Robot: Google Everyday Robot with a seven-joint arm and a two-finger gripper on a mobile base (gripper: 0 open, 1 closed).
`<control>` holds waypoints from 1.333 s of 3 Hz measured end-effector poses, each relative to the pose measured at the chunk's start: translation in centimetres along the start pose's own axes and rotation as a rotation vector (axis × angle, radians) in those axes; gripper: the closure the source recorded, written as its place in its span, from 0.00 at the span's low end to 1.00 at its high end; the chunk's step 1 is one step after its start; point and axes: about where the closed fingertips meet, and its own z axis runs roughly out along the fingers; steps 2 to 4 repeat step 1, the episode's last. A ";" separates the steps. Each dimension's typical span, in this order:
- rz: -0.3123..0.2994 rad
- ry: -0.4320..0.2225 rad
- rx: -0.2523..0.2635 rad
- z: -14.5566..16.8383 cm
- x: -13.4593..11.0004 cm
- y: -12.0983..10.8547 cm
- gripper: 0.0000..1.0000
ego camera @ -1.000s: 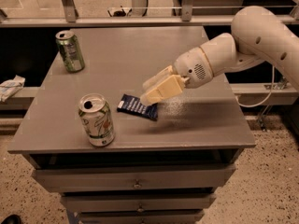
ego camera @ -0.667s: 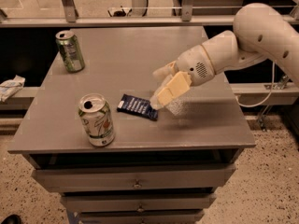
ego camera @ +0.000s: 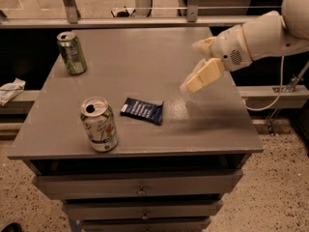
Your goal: Move rxbar blueberry near 7up can
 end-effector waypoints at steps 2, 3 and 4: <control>-0.136 -0.050 0.232 -5.0 -0.7 -5.1 0.00; -0.136 -0.050 0.232 -5.0 -0.7 -5.1 0.00; -0.136 -0.050 0.232 -5.0 -0.7 -5.1 0.00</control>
Offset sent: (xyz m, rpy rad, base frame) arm 0.0000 0.0000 0.0000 0.0000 0.0000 0.0000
